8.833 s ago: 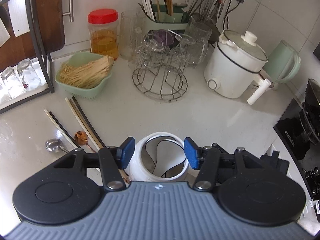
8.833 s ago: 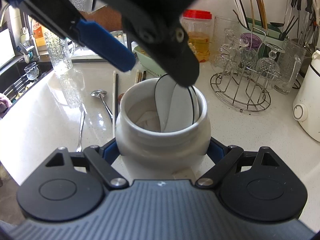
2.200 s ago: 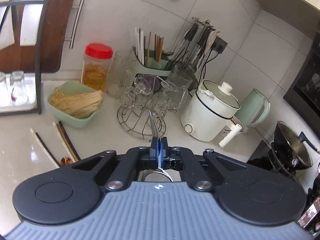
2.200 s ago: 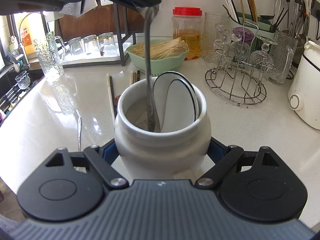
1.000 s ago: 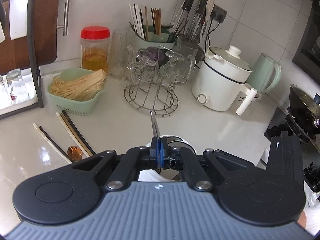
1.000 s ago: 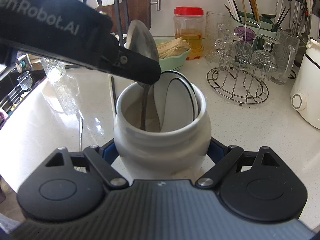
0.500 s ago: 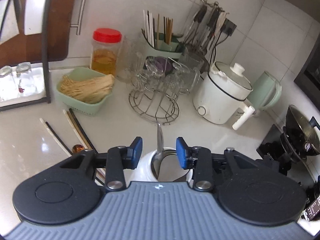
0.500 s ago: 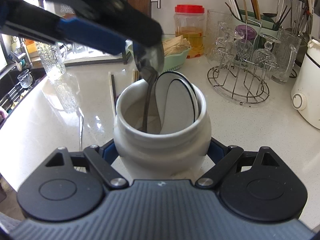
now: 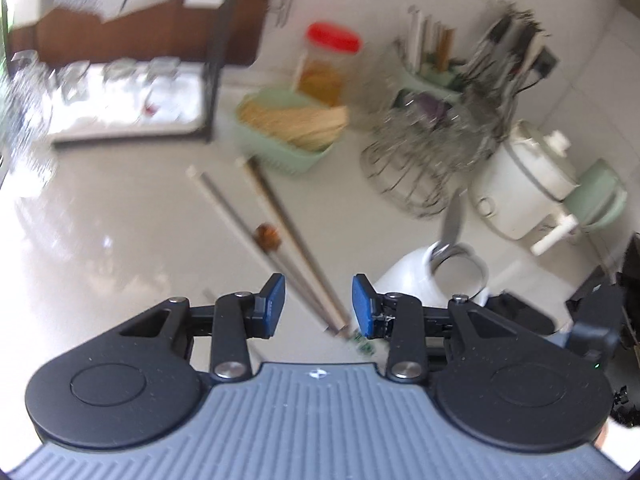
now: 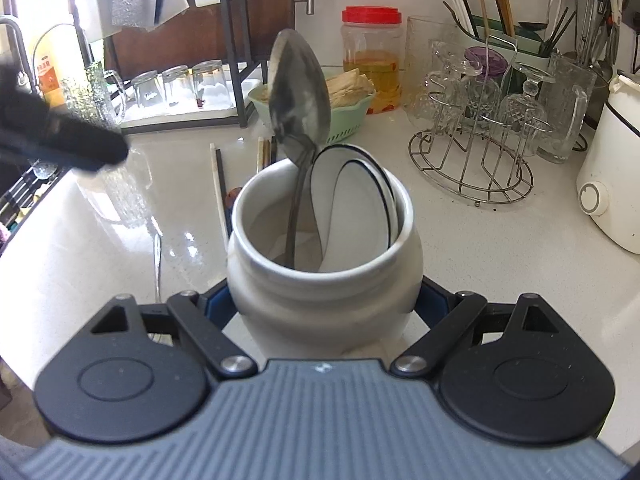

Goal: Organize utensils
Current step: 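Move the left tool to the metal fork and grasp it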

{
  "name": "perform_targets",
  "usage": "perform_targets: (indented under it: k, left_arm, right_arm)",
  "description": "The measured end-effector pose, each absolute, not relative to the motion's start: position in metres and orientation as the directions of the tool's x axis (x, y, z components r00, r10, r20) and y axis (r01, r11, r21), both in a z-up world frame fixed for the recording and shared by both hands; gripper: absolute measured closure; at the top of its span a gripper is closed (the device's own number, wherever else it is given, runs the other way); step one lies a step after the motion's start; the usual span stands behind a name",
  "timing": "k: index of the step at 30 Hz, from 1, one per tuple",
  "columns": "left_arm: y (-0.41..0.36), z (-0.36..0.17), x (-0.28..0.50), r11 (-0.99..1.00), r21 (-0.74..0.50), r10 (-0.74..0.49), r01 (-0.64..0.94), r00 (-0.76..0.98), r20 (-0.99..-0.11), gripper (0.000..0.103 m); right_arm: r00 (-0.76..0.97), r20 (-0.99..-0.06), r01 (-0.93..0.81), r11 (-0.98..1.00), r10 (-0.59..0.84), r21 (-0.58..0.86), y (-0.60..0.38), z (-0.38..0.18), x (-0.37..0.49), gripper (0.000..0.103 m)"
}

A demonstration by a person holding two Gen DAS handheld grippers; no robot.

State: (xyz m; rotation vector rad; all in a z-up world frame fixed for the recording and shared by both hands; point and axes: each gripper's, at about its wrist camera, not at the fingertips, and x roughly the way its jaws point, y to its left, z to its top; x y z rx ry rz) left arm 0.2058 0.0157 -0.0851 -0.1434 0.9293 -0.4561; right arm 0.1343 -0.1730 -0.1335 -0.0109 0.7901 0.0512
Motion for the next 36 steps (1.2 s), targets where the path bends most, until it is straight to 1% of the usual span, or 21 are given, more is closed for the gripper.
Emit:
perform_targets:
  k: [6, 9, 13, 17, 20, 30, 36]
  left_arm:
    - [0.023, -0.116, 0.211, 0.922, -0.341, -0.388, 0.185, 0.459, -0.799, 0.061]
    - [0.022, -0.129, 0.216, 0.936, -0.336, -0.345, 0.101, 0.444, -0.827, 0.061]
    - [0.024, -0.141, 0.221, 0.932, -0.361, -0.325, -0.008, 0.421, -0.847, 0.061]
    - [0.023, -0.155, 0.222, 0.927, -0.355, -0.284, -0.121, 0.391, -0.875, 0.061]
    - [0.021, -0.164, 0.221, 0.911, -0.369, -0.285, -0.185, 0.365, -0.886, 0.061]
    - [0.000, -0.172, 0.210, 0.934, -0.298, -0.230, -0.196, 0.307, -0.924, 0.062]
    - [-0.001, -0.181, 0.210, 0.935, -0.289, -0.232, -0.204, 0.265, -0.936, 0.063]
  right_arm:
    - [0.694, -0.718, -0.068, 0.998, 0.055, 0.011, -0.177, -0.132, 0.134, 0.012]
    - [0.689, -0.722, -0.077, 0.997, 0.061, 0.011, -0.183, -0.132, 0.134, 0.012]
    - [0.681, -0.728, -0.101, 0.995, 0.075, 0.009, -0.187, -0.131, 0.135, 0.012]
    - [0.681, -0.728, -0.110, 0.994, 0.083, 0.011, -0.188, -0.131, 0.134, 0.012]
    - [0.685, -0.723, -0.117, 0.993, 0.088, 0.010, -0.189, -0.132, 0.133, 0.012]
    - [0.692, -0.714, -0.130, 0.991, 0.102, 0.015, -0.191, -0.132, 0.130, 0.012]
    - [0.703, -0.705, -0.125, 0.992, 0.098, 0.014, -0.191, -0.133, 0.128, 0.012]
